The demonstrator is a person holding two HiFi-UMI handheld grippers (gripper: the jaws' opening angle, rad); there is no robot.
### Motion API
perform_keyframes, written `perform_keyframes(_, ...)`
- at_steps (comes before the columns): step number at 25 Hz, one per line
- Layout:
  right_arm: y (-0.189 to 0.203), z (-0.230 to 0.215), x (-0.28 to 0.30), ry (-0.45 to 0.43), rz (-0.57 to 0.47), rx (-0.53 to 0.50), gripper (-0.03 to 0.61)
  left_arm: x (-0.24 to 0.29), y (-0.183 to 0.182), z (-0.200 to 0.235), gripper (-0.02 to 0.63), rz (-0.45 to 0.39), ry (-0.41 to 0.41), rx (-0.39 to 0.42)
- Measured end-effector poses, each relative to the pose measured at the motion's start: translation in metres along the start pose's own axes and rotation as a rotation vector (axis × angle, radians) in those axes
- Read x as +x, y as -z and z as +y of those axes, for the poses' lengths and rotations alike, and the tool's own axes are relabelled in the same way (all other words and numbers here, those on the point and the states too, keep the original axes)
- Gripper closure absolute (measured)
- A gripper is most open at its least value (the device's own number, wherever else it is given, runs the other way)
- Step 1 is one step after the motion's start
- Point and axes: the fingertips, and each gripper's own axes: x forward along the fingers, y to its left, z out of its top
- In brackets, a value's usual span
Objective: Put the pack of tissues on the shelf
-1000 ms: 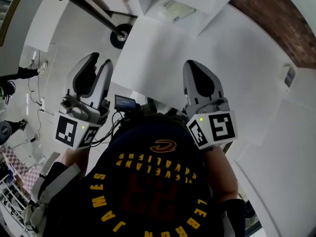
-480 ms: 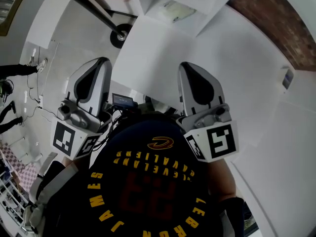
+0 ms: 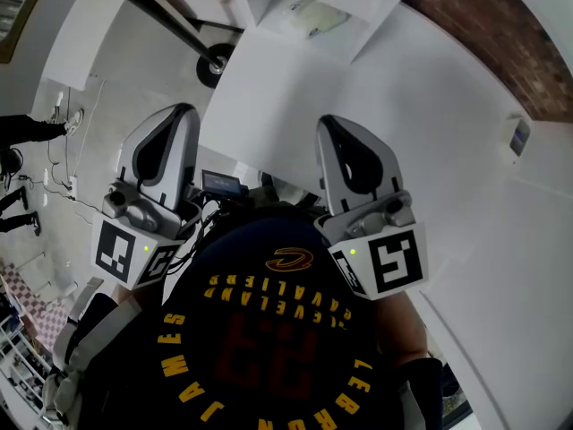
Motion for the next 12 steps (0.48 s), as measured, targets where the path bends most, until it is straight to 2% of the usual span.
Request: perform_keyframes(12, 0.0005, 0.0013, -0.0047, 0.019, 0.009, -0.010, 0.571, -0.0036, 0.0055, 0.0010, 0.611, 0.006, 0.018, -0.008)
